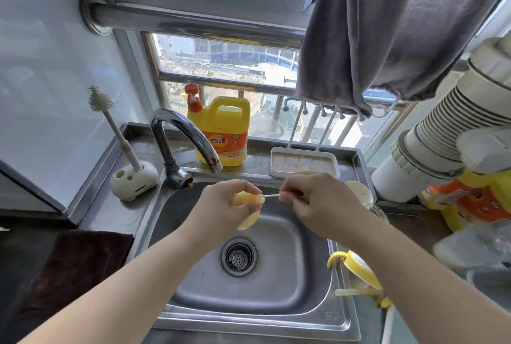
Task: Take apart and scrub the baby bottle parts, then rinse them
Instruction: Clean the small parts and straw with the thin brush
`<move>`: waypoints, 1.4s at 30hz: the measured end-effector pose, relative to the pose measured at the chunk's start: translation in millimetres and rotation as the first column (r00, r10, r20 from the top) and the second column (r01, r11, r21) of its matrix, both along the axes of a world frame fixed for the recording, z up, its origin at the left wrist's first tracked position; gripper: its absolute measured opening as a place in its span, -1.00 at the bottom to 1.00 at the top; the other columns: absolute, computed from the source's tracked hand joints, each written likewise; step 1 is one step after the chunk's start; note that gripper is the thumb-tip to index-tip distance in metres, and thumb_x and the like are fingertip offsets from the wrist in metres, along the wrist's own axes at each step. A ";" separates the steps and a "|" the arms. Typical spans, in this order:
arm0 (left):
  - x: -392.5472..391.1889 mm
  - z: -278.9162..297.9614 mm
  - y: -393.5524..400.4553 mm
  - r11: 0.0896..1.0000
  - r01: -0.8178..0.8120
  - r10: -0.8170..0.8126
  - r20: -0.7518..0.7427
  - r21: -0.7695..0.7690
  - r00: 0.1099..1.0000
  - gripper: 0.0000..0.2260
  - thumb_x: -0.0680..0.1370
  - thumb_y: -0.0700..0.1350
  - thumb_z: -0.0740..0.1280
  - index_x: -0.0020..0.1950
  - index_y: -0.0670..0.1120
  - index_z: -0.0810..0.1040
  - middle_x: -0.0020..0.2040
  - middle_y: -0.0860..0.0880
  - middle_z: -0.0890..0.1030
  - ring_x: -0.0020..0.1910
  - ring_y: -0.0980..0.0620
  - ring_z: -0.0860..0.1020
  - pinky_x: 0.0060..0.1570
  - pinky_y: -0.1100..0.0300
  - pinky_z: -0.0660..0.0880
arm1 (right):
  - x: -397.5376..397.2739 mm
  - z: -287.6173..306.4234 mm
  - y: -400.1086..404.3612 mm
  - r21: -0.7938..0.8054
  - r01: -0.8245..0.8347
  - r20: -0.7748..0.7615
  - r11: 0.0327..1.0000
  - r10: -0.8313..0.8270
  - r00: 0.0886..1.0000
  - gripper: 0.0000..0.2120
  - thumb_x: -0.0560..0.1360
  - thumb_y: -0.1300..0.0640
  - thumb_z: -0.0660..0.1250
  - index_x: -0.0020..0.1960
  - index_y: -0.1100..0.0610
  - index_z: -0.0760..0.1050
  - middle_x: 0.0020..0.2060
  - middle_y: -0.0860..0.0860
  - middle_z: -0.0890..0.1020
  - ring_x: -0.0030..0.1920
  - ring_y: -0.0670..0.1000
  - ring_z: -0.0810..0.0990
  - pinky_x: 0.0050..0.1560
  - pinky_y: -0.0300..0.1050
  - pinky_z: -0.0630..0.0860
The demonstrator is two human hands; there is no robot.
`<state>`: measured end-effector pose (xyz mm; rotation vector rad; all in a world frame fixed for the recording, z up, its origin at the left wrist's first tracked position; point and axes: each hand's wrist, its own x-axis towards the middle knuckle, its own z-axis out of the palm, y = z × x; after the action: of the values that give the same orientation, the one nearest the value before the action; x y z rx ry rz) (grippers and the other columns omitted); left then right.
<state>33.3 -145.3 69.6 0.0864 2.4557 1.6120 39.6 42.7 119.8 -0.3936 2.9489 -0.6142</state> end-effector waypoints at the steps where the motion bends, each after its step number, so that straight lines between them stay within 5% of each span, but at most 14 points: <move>1: 0.0 0.2 0.4 1.000 -0.007 0.007 -0.001 0.003 1.000 -0.83 0.43 -0.12 0.48 -0.21 0.16 0.60 -0.21 0.09 0.58 -0.22 0.10 0.52 -0.24 0.30 0.40 | 1.6 -1.2 -1.7 0.023 -0.009 0.006 1.000 0.009 1.000 -0.85 0.55 0.04 0.22 -0.01 -0.01 0.56 -0.11 -0.15 0.56 -0.04 -0.06 0.51 -0.11 -0.15 0.39; 12: -4.2 3.1 1.1 1.000 0.007 -0.007 -0.004 -0.026 1.000 -0.85 0.43 -0.12 0.47 -0.18 0.15 0.61 -0.19 0.08 0.61 -0.21 0.13 0.53 -0.26 0.37 0.40 | -1.2 4.9 -2.9 0.065 0.036 0.005 0.997 -0.037 0.999 -0.82 0.57 0.02 0.16 0.00 -0.05 0.54 -0.07 -0.05 0.63 -0.01 0.04 0.55 -0.14 -0.13 0.37; 15: -4.7 3.3 2.1 0.999 0.008 -0.008 -0.003 -0.034 1.000 -0.88 0.43 -0.11 0.47 -0.16 0.12 0.63 -0.17 0.07 0.63 -0.18 0.12 0.55 -0.23 0.35 0.43 | 2.9 1.3 -9.6 0.137 -0.058 0.003 0.989 0.058 0.998 -0.80 0.58 0.01 0.13 0.02 -0.03 0.52 -0.05 -0.02 0.63 0.00 0.06 0.55 -0.05 -0.09 0.44; 19: -5.5 3.9 2.2 0.999 0.021 -0.020 0.008 -0.034 1.000 -0.87 0.43 -0.11 0.47 -0.16 0.14 0.62 -0.14 0.06 0.62 -0.17 0.13 0.55 -0.23 0.35 0.42 | -4.4 7.6 0.1 0.099 0.021 0.023 0.995 -0.024 0.999 -0.81 0.59 0.02 0.14 -0.02 -0.04 0.53 -0.23 -0.09 0.53 -0.15 0.00 0.48 -0.20 -0.15 0.30; 25: -4.7 5.3 3.4 0.995 0.039 -0.039 -0.007 -0.089 0.999 -0.86 0.45 -0.10 0.46 -0.18 0.17 0.60 -0.19 0.13 0.59 -0.23 0.23 0.51 -0.33 0.51 0.38 | -5.9 7.1 0.0 0.139 -0.007 0.038 0.990 0.002 0.999 -0.81 0.58 -0.01 0.13 -0.05 -0.04 0.51 -0.10 -0.06 0.62 -0.05 0.03 0.53 -0.14 -0.13 0.38; 30: -4.6 7.0 5.2 0.995 0.049 -0.050 -0.010 -0.081 0.999 -0.88 0.45 -0.09 0.45 -0.18 0.16 0.61 -0.18 0.10 0.60 -0.22 0.21 0.52 -0.31 0.45 0.41 | -2.5 3.4 -9.0 0.146 -0.068 0.080 0.987 0.056 0.995 -0.81 0.60 0.01 0.12 0.00 -0.03 0.51 -0.03 -0.04 0.62 0.00 0.04 0.54 -0.04 -0.10 0.45; 34: -5.4 7.5 3.9 0.997 0.037 -0.036 0.008 -0.065 0.999 -0.88 0.45 -0.10 0.45 -0.15 0.14 0.62 -0.14 0.07 0.61 -0.17 0.14 0.53 -0.26 0.35 0.40 | -8.0 5.4 1.8 0.016 0.009 0.110 1.000 -0.011 0.994 -0.81 0.59 0.02 0.13 -0.07 -0.02 0.51 -0.11 -0.06 0.63 -0.06 0.00 0.54 -0.01 -0.06 0.48; 38: -4.6 11.4 7.6 0.996 0.062 -0.062 -0.007 -0.067 0.998 -0.84 0.45 -0.10 0.45 -0.18 0.19 0.60 -0.18 0.11 0.60 -0.22 0.21 0.52 -0.33 0.48 0.39 | -5.8 -1.2 -3.2 0.044 -0.044 0.115 0.998 0.039 0.993 -0.83 0.59 0.03 0.13 -0.11 -0.04 0.46 -0.20 -0.08 0.58 -0.10 0.01 0.51 -0.04 -0.05 0.47; 42: -6.1 9.7 6.0 0.999 0.025 -0.025 -0.006 -0.035 1.000 -0.84 0.43 -0.12 0.47 -0.17 0.17 0.61 -0.14 0.08 0.60 -0.16 0.13 0.53 -0.24 0.34 0.42 | -10.1 2.6 8.0 -0.036 0.014 0.086 0.999 -0.011 0.996 -0.83 0.58 0.02 0.17 -0.17 -0.09 0.46 -0.34 -0.20 0.46 -0.16 -0.05 0.48 -0.10 -0.09 0.42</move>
<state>27.2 -139.3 79.3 0.1171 2.4770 1.5603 29.6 50.7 122.4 -0.3431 2.8641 -0.6702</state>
